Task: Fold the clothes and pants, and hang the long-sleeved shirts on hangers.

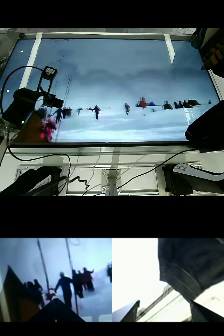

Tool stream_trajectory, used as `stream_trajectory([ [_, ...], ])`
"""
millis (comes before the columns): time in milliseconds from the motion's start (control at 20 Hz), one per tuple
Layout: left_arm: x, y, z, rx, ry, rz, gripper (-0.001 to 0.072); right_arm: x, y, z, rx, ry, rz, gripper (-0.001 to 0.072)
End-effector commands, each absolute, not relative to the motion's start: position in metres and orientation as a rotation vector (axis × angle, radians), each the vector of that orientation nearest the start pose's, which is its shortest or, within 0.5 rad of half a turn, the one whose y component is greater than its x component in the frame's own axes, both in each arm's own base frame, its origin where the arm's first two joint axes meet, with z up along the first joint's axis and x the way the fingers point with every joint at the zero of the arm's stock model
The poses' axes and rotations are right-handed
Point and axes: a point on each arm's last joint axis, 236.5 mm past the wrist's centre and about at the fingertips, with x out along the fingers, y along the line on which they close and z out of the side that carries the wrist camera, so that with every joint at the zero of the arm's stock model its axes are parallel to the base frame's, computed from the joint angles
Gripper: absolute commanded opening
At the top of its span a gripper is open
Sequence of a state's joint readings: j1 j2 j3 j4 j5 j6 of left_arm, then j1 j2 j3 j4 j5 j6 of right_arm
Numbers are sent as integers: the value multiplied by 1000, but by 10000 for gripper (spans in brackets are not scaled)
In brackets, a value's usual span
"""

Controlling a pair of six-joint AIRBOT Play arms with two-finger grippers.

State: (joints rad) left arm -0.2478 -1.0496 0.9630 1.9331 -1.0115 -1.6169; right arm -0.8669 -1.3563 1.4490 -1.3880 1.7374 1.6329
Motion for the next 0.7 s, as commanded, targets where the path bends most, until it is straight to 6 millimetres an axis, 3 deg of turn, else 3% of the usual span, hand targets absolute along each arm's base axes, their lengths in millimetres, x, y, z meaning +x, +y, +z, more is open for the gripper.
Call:
stream_trajectory([
  [0,368,-20,45,431,1032,-27,20,279,-215,61,772,1341,-528,684],
  [50,368,-20,45,431,1032,-27,19,293,-208,62,772,1311,-509,558],
  [100,368,-20,45,431,1032,-27,19,309,-197,64,758,1287,-464,308],
  [150,368,-20,45,431,1032,-27,19,322,-186,66,734,1274,-426,138],
  [200,368,-20,45,431,1032,-27,19,337,-171,67,699,1262,-386,40],
  [450,368,-20,45,431,1032,-27,19,399,-84,72,428,1217,-187,40],
  [650,368,-20,45,431,1032,-27,19,429,-56,78,67,1140,-191,40],
])
